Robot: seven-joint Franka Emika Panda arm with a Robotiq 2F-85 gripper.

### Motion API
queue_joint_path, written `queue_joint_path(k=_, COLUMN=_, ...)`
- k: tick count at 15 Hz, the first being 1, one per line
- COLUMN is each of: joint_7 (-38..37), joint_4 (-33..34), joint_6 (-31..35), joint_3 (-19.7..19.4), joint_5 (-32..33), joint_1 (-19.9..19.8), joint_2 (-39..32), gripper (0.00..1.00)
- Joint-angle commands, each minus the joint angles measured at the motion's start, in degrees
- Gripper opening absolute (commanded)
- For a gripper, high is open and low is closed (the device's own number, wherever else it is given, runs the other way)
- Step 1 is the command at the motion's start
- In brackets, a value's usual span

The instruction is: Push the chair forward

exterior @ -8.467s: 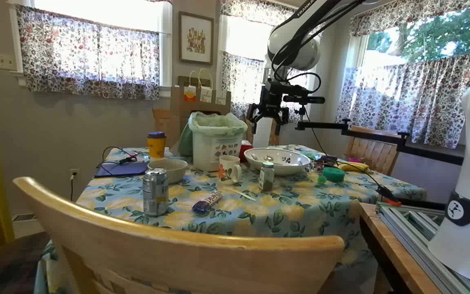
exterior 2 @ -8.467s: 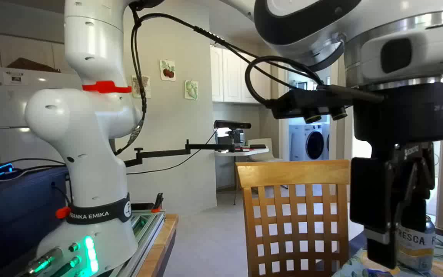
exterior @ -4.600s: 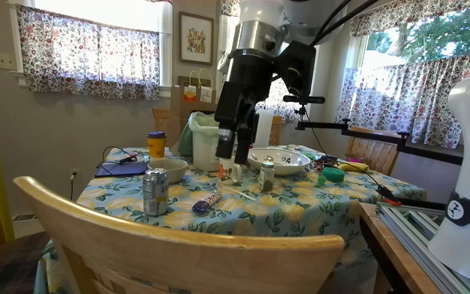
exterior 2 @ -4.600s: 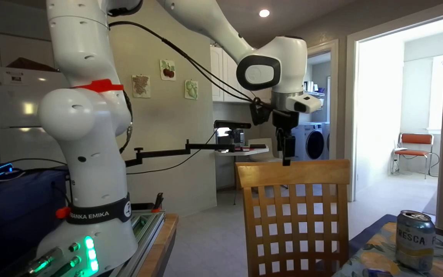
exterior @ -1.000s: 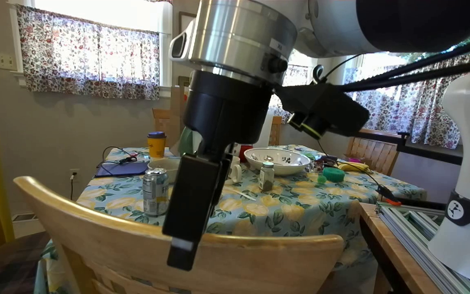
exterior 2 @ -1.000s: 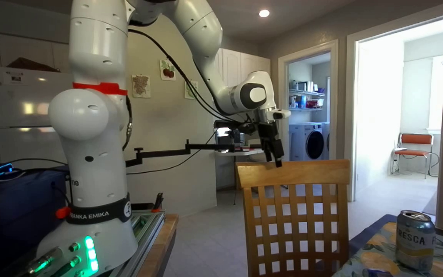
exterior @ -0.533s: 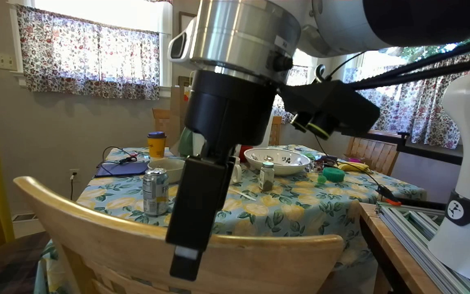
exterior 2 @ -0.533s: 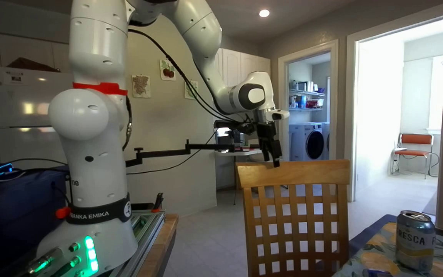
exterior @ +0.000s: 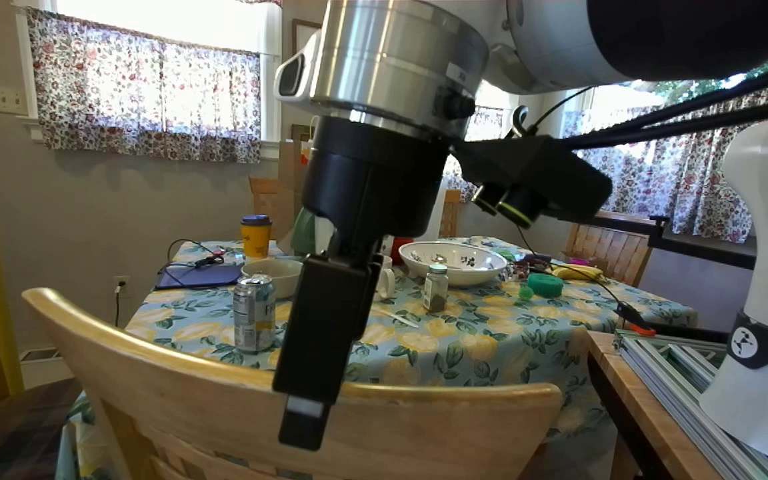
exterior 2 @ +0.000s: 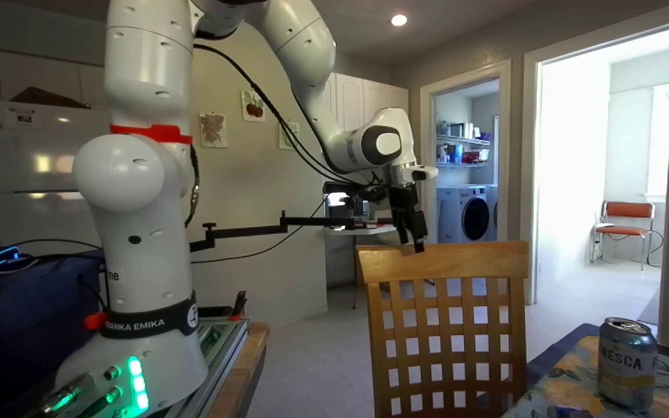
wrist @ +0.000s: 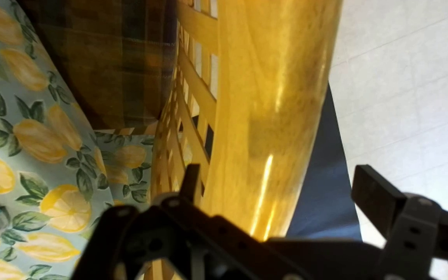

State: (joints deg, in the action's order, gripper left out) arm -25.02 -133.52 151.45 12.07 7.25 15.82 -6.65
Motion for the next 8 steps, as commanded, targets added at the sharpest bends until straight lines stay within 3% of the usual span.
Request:
queue_joint_path(k=1, joint_7=-2.94, joint_4=0.66, joint_6=-1.21, joint_3=-1.07, joint_5=2.86, joint_1=0.61, joint_2=0.29, gripper=1.00)
queue_joint_path(k=8, joint_7=-1.22, joint_4=1.21, joint_6=-1.42, joint_3=-0.77, joint_5=2.28, joint_1=0.35, joint_2=-0.43, gripper=1.00)
